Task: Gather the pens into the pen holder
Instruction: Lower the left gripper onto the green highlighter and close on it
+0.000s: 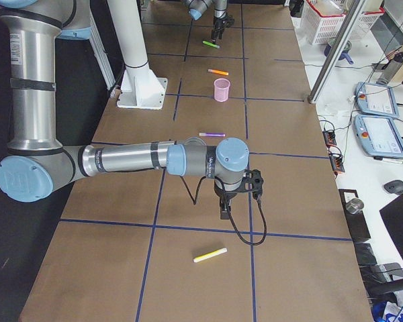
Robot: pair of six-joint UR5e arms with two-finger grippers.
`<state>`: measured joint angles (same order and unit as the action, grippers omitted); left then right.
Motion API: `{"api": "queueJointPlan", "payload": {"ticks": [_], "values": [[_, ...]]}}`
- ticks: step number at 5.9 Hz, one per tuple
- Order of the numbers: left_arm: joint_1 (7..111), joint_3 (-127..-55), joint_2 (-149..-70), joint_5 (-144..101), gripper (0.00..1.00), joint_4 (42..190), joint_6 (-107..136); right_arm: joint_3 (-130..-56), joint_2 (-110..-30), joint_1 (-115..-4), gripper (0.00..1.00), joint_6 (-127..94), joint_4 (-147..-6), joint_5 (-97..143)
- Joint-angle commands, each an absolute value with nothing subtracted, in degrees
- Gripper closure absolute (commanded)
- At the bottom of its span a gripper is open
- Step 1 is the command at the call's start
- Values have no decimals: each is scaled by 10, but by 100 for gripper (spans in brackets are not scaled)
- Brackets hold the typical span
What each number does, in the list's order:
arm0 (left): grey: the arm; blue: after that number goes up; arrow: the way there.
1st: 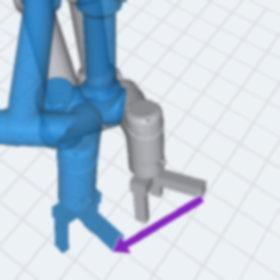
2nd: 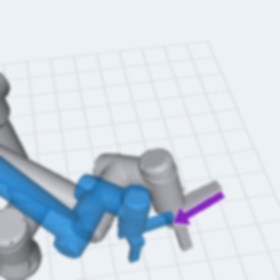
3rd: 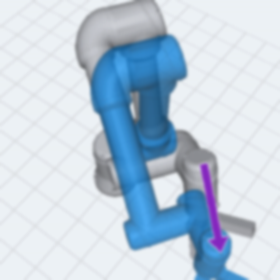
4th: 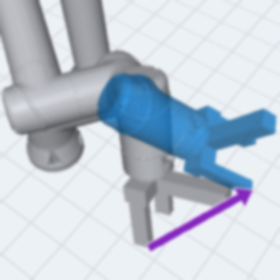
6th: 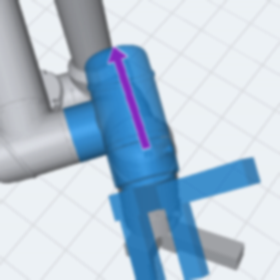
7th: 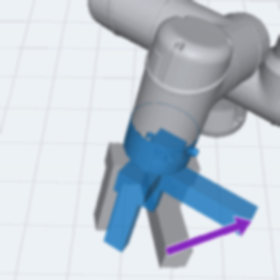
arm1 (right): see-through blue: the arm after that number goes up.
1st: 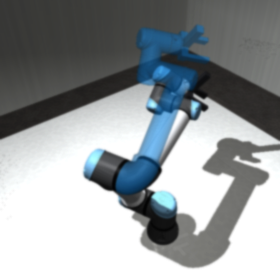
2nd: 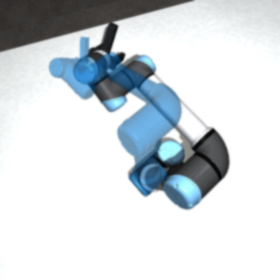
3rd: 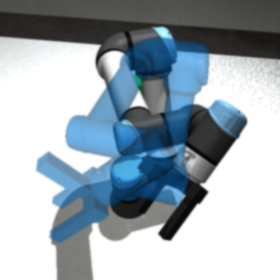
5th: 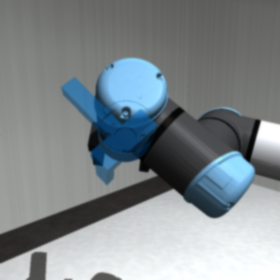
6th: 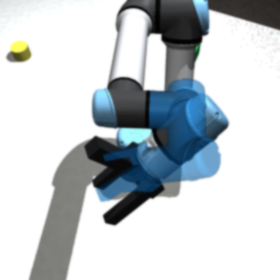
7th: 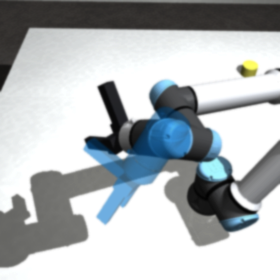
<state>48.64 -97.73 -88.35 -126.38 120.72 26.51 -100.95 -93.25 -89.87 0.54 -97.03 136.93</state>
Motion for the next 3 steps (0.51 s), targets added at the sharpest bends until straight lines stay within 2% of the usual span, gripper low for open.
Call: {"api": "queueJointPlan", "payload": {"ticks": [1,3], "values": [[467,-969,-887,-1263,8,1205,267,-1008,-932,-897,0,5,-970,1369],[461,-967,-888,-1259,10,1203,265,-1007,-932,-897,0,4,-970,1369]]}}
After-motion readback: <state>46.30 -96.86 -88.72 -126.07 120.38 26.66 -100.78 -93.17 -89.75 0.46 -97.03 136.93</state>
